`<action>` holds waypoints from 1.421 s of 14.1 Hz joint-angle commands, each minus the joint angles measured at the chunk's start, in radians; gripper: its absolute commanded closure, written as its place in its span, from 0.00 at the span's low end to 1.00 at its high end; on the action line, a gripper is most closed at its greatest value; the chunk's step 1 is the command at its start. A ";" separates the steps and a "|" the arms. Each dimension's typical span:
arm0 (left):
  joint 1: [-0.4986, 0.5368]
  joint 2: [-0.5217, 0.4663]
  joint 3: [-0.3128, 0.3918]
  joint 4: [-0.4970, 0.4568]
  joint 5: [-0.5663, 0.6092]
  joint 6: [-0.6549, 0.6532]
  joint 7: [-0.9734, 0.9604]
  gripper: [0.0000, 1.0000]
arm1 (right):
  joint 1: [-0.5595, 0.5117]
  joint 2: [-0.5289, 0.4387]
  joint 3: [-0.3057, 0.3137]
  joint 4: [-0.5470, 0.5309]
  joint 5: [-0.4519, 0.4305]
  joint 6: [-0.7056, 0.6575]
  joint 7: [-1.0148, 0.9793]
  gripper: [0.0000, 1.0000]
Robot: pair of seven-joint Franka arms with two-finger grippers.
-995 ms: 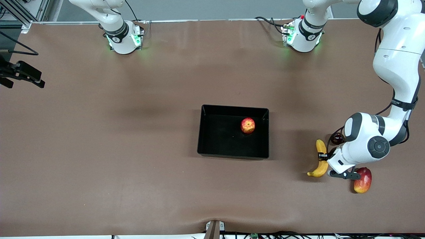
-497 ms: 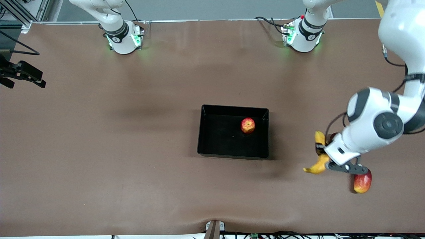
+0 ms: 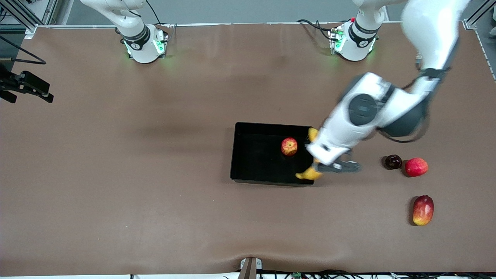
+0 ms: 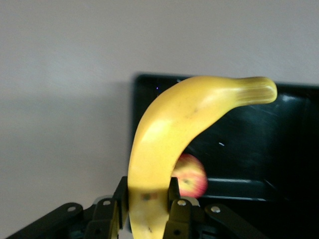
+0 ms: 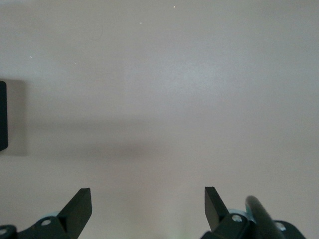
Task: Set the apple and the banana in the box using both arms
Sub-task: 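Carry the banana over the box with the left gripper and lower it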
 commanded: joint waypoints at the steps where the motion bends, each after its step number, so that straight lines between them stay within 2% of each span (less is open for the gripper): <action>1: -0.166 0.073 0.076 0.089 0.061 0.001 -0.088 1.00 | -0.005 0.010 0.005 0.022 0.002 -0.014 0.001 0.00; 4: -0.393 0.150 0.240 0.198 0.061 0.034 -0.203 1.00 | -0.005 0.011 0.005 0.022 0.006 -0.012 0.001 0.00; 6: -0.484 0.181 0.332 0.200 0.047 0.119 -0.240 1.00 | -0.005 0.011 0.005 0.022 0.008 -0.008 0.001 0.00; 14: -0.503 0.322 0.353 0.194 0.061 0.243 -0.248 1.00 | -0.011 0.011 0.003 0.022 0.026 -0.011 0.001 0.00; 15: -0.504 0.325 0.354 0.190 0.061 0.243 -0.249 0.94 | -0.011 0.011 0.003 0.022 0.026 -0.011 0.001 0.00; 17: -0.503 0.327 0.354 0.189 0.062 0.243 -0.247 0.61 | -0.013 0.011 0.001 0.022 0.026 -0.011 0.001 0.00; 19: -0.504 0.308 0.368 0.193 0.084 0.234 -0.241 0.13 | -0.013 0.011 0.000 0.022 0.026 -0.011 0.001 0.00; 20: -0.506 0.269 0.373 0.193 0.107 0.217 -0.238 0.00 | -0.013 0.011 0.000 0.022 0.026 -0.012 0.001 0.00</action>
